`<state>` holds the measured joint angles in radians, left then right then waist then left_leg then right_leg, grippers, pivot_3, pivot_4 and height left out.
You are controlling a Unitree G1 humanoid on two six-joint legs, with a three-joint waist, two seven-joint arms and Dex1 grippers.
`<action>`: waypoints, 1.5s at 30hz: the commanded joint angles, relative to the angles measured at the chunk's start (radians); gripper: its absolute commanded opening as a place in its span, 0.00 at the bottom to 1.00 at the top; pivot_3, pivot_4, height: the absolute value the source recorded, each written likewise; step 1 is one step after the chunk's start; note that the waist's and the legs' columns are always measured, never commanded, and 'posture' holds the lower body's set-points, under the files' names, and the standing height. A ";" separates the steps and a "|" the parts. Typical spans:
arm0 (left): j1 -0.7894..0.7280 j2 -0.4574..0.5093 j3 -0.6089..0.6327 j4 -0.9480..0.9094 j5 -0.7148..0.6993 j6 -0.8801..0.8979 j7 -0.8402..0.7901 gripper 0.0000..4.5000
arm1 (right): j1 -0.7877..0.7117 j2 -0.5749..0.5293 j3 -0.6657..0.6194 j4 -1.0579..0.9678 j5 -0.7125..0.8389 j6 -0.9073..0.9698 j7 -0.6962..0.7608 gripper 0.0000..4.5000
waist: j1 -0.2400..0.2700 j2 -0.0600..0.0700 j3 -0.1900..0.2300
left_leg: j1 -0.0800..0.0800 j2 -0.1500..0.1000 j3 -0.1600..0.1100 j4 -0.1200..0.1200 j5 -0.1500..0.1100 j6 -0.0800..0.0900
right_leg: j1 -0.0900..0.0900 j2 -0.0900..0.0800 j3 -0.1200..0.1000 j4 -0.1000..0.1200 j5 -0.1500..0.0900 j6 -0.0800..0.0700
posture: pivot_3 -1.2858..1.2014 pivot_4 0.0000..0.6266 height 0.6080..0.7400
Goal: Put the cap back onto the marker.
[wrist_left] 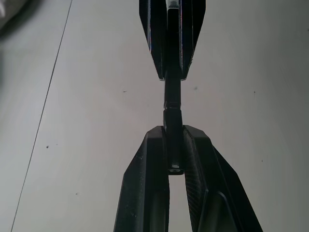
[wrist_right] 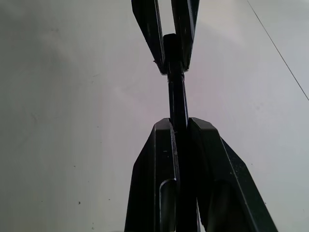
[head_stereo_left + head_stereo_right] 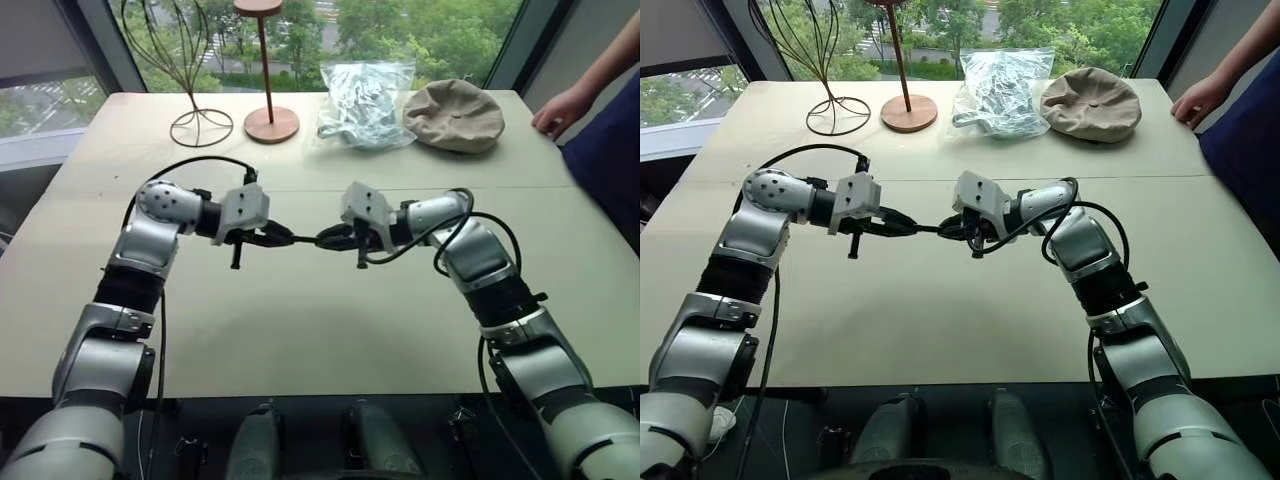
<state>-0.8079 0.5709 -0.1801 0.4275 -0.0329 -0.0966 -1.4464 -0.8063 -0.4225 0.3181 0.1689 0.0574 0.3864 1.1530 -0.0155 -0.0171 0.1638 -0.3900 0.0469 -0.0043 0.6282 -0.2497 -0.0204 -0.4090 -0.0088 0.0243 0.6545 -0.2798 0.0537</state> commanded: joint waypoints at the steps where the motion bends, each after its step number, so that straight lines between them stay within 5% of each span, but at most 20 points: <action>1: 0.001 -0.029 -0.075 -0.062 -0.021 0.035 -0.063 0.01 | -0.073 0.053 -0.014 -0.086 0.043 -0.042 -0.008 0.00 | 0.000 0.000 0.000 | 0.000 0.000 0.000 0.000 0.000 0.000 | 0.000 0.000 0.000 0.000 0.000 0.000 | 0.52 0.24 1.00; 18: -0.012 -0.094 -0.046 -0.219 -0.145 0.374 -0.111 0.01 | -0.079 0.090 -0.025 -0.038 0.017 -0.063 -0.058 0.00 | -0.001 0.000 0.000 | 0.000 0.000 0.000 0.000 0.000 0.000 | 0.000 0.000 0.000 0.001 0.000 0.000 | 0.52 0.24 1.00; 28: 0.001 -0.135 -0.051 -0.215 -0.114 0.240 -0.076 0.01 | -0.086 0.101 -0.070 -0.034 0.063 0.000 -0.044 0.00 | 0.000 0.000 0.000 | 0.000 0.000 0.000 0.000 0.000 0.000 | 0.000 0.000 0.000 0.001 0.000 0.000 | 0.52 0.24 1.00; 45: -0.005 -0.029 -0.096 -0.254 -0.108 0.331 -0.161 0.01 | -0.129 0.050 -0.020 -0.016 -0.006 -0.027 -0.004 0.00 | 0.000 0.000 0.000 | 0.000 0.000 0.000 0.001 0.000 0.000 | 0.000 0.000 0.000 0.001 0.000 0.000 | 0.52 0.24 1.00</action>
<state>-0.7950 0.6190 -0.1813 0.2535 -0.0573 0.2487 -1.5138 -0.8428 -0.4130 0.3367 0.1850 0.0390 0.3557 1.2169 -0.0157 -0.0169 0.1640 -0.3899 0.0468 -0.0045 0.6288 -0.2497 -0.0205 -0.4089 -0.0089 0.0243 0.6552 -0.2798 0.0537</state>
